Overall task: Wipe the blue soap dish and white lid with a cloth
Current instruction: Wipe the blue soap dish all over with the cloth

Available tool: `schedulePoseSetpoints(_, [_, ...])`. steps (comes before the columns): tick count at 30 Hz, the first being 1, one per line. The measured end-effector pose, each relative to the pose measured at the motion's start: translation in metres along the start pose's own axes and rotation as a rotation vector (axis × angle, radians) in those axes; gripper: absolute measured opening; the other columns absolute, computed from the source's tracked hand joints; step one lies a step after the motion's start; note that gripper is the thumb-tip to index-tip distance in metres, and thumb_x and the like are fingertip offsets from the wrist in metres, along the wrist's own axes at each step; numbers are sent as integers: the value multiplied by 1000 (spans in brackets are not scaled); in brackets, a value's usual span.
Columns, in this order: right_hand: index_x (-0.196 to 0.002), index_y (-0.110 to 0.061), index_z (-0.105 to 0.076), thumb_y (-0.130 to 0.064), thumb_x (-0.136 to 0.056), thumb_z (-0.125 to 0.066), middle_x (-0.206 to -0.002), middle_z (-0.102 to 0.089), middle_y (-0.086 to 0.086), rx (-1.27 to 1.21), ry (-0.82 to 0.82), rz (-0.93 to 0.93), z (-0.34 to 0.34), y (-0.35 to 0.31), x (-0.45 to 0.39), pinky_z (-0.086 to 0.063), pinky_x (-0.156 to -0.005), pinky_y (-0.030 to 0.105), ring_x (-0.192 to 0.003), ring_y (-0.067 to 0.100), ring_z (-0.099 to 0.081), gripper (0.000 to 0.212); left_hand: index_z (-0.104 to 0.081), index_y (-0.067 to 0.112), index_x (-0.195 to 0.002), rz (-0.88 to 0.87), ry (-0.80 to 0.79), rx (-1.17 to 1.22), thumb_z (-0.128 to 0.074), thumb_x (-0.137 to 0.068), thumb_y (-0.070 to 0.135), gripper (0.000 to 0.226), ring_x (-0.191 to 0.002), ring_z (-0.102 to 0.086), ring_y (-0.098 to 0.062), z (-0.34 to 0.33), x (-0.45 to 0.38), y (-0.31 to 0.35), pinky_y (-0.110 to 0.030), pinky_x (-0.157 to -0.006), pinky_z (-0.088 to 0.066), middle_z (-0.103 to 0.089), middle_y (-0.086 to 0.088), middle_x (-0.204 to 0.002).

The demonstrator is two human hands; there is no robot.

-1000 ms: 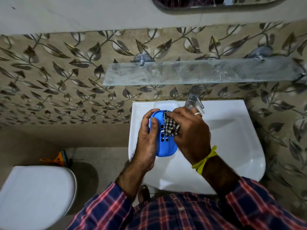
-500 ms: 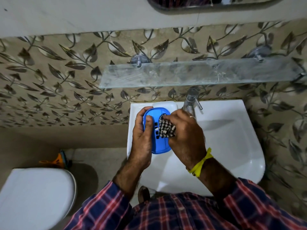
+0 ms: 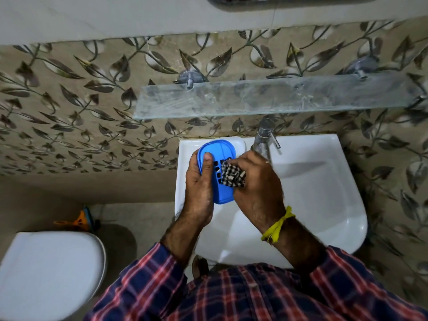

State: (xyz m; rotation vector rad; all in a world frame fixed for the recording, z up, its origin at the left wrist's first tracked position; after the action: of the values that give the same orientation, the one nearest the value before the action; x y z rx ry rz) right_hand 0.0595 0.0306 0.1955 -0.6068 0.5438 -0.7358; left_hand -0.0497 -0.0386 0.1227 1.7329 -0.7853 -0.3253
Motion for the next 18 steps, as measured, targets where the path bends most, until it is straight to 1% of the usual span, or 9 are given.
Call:
schedulePoseSetpoints(2, [-99,-17,-71,-6,-73,-59,-93,-60,-1,38,-42,64,-1,-7,6,-55,-64,44,-92,27,-60,31,-62,23,-110,-2,11,17,-47,-104,31,18,-88,-70,-24,2,-3,4,-39,-74,-60,-72,-7,-100])
schedulePoseSetpoints(5, [-94,-19,-70,-13,-72,-53,-92,-62,-1,46,0,16,4,0,6,-55,-62,44,-90,28,-61,29,-62,24,-110,-33,12,-16,-48,-104,33,18,-90,-68,-27,0,-4,9,-41,-77,-58,-70,-10,-103])
schedulePoseSetpoints(6, [-94,-19,-70,-12,-72,-54,-93,-62,-1,30,13,-4,4,2,4,-55,-64,44,-91,28,-61,29,-61,24,-111,-28,20,-14,-48,-103,33,17,-91,-68,-27,-1,-4,10,-41,-77,-58,-70,-11,-104])
schedulePoseSetpoints(8, [-97,-18,-71,-5,-71,-57,-94,-61,-1,19,-30,27,-1,-2,3,-55,-64,44,-93,28,-61,32,-61,23,-113,-14,39,4,-47,-104,31,19,-91,-69,-27,2,-6,10,-42,-78,-59,-70,-11,-104])
schedulePoseSetpoints(10, [-98,-18,-71,-1,-70,-59,-94,-60,-1,48,-94,82,-6,-5,8,-55,-64,43,-93,26,-60,35,-61,22,-117,-23,34,26,-50,-104,35,22,-98,-69,-39,6,-9,14,-53,-85,-58,-71,-16,-111])
schedulePoseSetpoints(12, [-96,-18,-71,0,-70,-59,-93,-61,-2,97,-80,70,-2,0,11,-54,-61,40,-91,26,-60,34,-62,25,-119,-39,19,18,-55,-98,43,29,-109,-64,-51,7,-10,16,-69,-90,-52,-67,-25,-121])
schedulePoseSetpoints(13, [-95,-18,-70,0,-70,-59,-93,-61,-2,133,-58,52,0,3,11,-53,-59,37,-91,27,-59,33,-63,26,-118,-31,21,7,-56,-96,45,30,-111,-62,-54,6,-10,15,-72,-90,-50,-65,-26,-123])
schedulePoseSetpoints(15, [-95,-16,-67,1,-70,-58,-94,-60,-1,229,-65,32,-2,6,11,-49,-57,34,-91,28,-57,32,-63,27,-116,-16,32,9,-56,-94,46,30,-112,-61,-55,4,-9,11,-76,-89,-48,-64,-28,-123])
schedulePoseSetpoints(18, [-95,-15,-66,-1,-73,-55,-96,-58,1,290,-184,4,-15,11,18,-50,-61,38,-94,30,-56,29,-67,31,-109,-17,53,16,-56,-94,47,25,-110,-61,-56,3,-7,5,-75,-88,-48,-65,-27,-120])
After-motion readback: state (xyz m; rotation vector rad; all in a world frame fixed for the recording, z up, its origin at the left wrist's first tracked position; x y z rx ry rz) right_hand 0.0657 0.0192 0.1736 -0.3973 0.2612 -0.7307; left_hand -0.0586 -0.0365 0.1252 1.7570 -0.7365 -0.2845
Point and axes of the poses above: each hand's wrist, its own x-axis away from the middle knuckle, its own z-axis out of the back of the hand, y = z × x, the point moved 9 cm from there along -x, towards the middle knuckle
